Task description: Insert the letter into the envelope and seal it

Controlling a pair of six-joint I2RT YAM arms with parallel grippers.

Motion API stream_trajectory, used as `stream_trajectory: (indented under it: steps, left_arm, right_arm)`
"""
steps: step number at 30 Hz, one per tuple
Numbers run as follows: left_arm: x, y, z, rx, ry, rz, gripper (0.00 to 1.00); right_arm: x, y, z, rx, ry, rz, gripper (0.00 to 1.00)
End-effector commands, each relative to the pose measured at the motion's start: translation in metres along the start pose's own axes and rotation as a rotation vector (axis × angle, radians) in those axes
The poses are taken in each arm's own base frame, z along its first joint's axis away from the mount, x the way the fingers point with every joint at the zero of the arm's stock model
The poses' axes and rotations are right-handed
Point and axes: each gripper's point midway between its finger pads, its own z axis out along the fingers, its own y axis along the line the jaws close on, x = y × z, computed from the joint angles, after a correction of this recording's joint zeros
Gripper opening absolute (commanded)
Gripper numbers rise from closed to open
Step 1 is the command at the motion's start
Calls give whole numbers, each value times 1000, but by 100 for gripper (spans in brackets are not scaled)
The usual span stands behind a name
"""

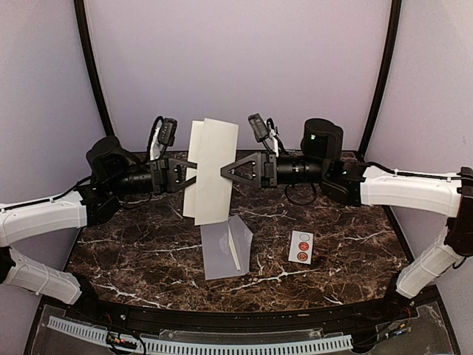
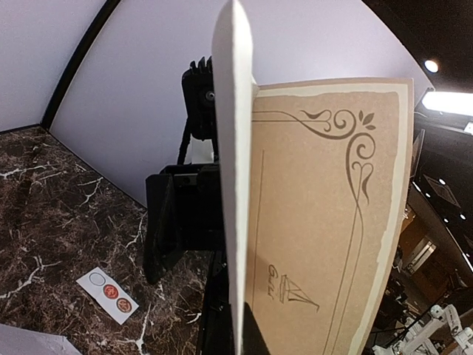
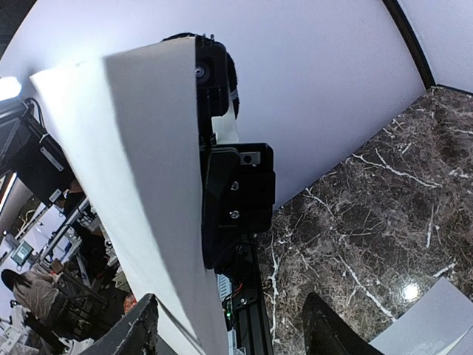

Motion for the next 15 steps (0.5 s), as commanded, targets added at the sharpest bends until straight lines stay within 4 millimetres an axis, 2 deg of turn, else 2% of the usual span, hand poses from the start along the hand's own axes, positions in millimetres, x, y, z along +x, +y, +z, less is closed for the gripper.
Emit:
stream_trajectory:
  steps: [1, 4, 9, 11, 15]
  left_arm:
    - [0, -6, -1, 38, 4, 21, 0]
    - [2, -6, -1, 38, 10, 20, 0]
    - [3, -5, -1, 31, 15, 22, 0]
    - [3, -5, -2, 27, 19, 21, 1]
    - [1, -2, -6, -15, 3, 31, 25]
  right_arm:
    - [-23, 24, 6, -72, -66, -58, 58]
    - [-27, 24, 6, -69, -88, -60, 43]
    - [-29, 24, 5, -61, -104, -60, 3]
    - [-31, 22, 3, -46, -113, -62, 0]
    - [-30, 17, -3, 3, -116, -75, 0]
